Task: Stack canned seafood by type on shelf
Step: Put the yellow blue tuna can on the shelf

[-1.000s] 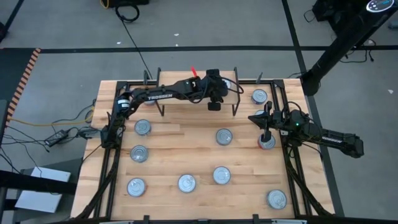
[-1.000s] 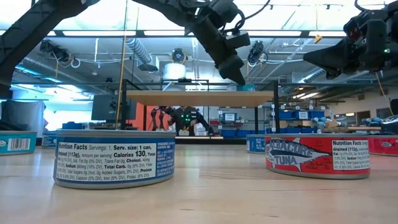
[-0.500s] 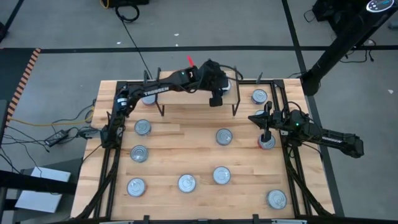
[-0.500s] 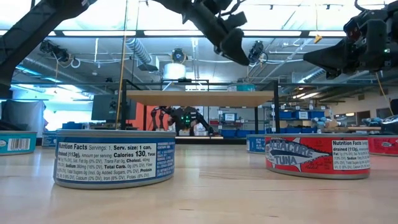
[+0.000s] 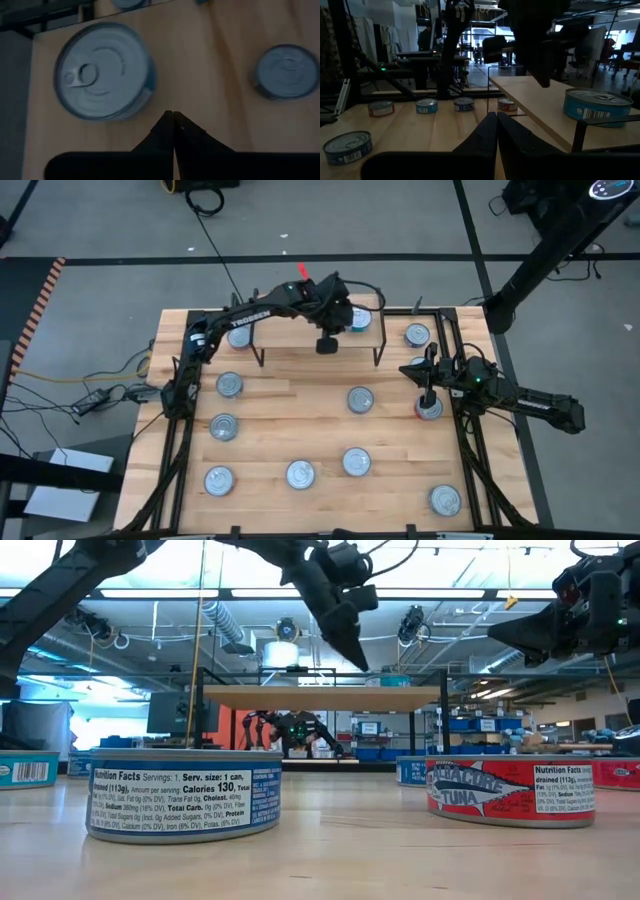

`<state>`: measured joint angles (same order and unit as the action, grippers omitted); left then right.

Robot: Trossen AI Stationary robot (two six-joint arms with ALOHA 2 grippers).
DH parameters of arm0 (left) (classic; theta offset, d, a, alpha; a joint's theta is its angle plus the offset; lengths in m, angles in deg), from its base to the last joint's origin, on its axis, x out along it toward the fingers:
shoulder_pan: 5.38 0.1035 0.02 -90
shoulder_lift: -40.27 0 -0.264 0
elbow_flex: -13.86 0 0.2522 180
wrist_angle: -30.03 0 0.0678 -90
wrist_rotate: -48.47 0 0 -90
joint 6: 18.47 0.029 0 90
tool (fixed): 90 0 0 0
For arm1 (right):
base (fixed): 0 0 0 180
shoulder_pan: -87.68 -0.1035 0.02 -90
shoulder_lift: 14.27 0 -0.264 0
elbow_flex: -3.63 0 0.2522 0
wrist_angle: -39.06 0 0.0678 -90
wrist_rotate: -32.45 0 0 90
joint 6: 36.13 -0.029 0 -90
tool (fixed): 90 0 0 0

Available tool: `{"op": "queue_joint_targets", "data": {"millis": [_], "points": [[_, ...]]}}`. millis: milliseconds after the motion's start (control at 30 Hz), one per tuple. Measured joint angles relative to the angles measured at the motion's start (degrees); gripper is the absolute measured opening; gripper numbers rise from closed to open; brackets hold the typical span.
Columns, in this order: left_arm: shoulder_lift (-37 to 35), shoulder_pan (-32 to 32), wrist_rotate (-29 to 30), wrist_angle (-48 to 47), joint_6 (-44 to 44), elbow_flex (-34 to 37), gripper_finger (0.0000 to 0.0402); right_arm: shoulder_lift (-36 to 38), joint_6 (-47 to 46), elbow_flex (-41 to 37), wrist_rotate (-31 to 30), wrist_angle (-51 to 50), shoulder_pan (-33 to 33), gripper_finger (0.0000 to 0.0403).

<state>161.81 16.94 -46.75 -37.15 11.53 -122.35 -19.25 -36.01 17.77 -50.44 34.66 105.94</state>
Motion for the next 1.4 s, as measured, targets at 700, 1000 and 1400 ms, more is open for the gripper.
{"op": "queue_joint_targets", "data": {"millis": [700, 1000, 1400], "points": [[4.74, -1.75, 8.92, 12.64, -1.71, -0.04, 0.0001, -0.28, 0.00, 0.00, 0.00, 0.06, 0.00, 0.0025], [4.74, -0.17, 10.06, 17.07, -2.95, -0.04, 0.0001, -0.28, -0.01, 0.00, 0.01, 0.03, -0.01, 0.0025], [4.74, 0.44, 4.69, 17.67, -3.45, -0.04, 0.0001, -0.28, 0.00, 0.00, 0.00, 0.02, -0.02, 0.0025]]}}
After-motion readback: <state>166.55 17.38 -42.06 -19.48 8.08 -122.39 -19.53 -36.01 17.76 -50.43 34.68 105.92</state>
